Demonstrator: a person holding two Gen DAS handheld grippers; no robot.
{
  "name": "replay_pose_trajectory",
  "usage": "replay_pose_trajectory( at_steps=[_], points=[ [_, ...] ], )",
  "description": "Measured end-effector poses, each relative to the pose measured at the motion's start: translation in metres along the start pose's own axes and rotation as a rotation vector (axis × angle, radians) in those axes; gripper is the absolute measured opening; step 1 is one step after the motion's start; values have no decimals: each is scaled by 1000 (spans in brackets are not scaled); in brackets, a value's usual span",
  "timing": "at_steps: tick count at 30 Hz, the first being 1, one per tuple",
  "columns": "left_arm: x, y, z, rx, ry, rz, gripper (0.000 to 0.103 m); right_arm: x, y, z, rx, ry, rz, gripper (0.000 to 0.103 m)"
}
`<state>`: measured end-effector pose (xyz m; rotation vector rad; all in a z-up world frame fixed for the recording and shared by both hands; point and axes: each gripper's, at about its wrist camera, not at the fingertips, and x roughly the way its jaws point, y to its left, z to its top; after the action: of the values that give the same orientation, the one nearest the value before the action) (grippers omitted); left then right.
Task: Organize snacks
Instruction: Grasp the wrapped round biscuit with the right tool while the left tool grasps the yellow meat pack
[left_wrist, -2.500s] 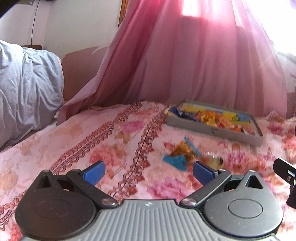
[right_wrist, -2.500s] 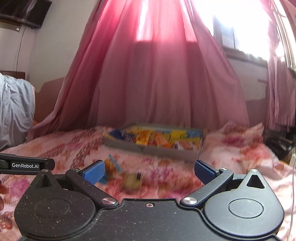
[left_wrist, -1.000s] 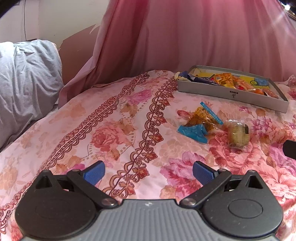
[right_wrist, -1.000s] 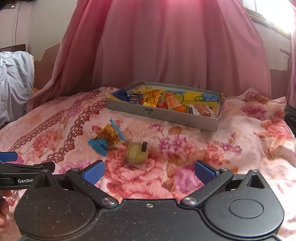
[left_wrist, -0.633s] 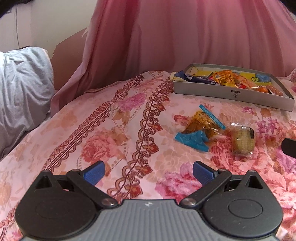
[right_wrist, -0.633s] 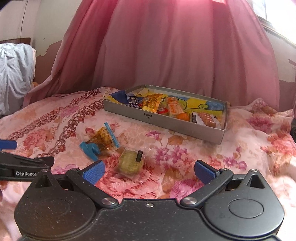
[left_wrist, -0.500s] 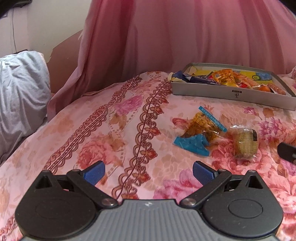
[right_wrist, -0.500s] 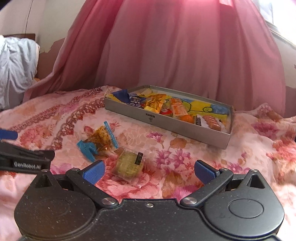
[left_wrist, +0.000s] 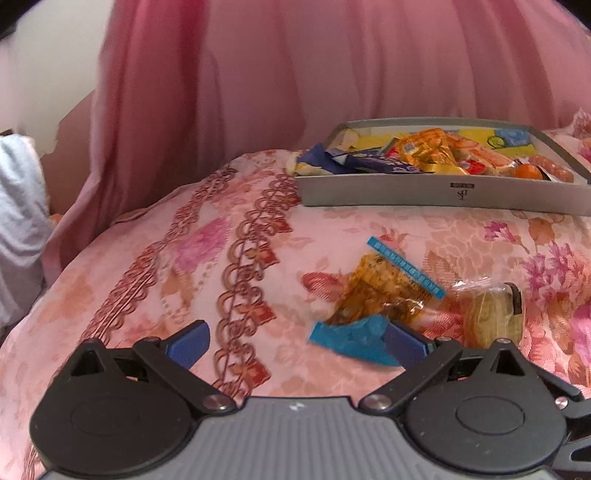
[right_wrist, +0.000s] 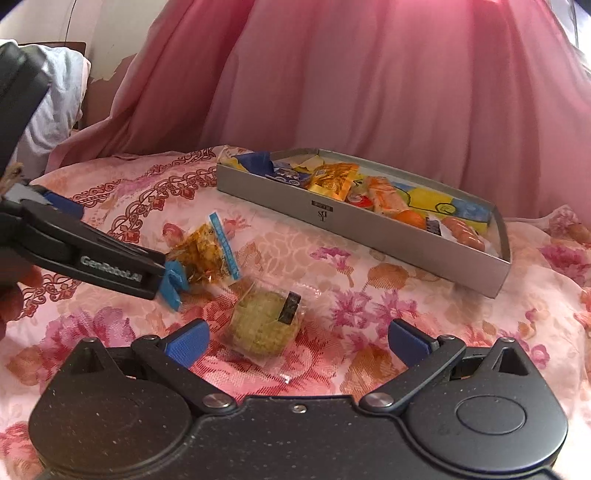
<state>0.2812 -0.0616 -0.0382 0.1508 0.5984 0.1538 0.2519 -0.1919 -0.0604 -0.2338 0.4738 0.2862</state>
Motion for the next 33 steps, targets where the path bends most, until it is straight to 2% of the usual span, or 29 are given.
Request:
replay_pose_trajectory(
  at_steps=[13, 23, 33],
  points=[
    [25, -22, 10, 108, 5, -19, 102, 26, 4, -2, 2, 12, 18, 102],
    [37, -35, 10, 223, 28, -84, 103, 39, 11, -5, -16, 48, 11, 102],
    [53, -26, 14, 153, 115, -144, 102, 45, 9, -6, 1, 59, 11, 99]
  ],
)
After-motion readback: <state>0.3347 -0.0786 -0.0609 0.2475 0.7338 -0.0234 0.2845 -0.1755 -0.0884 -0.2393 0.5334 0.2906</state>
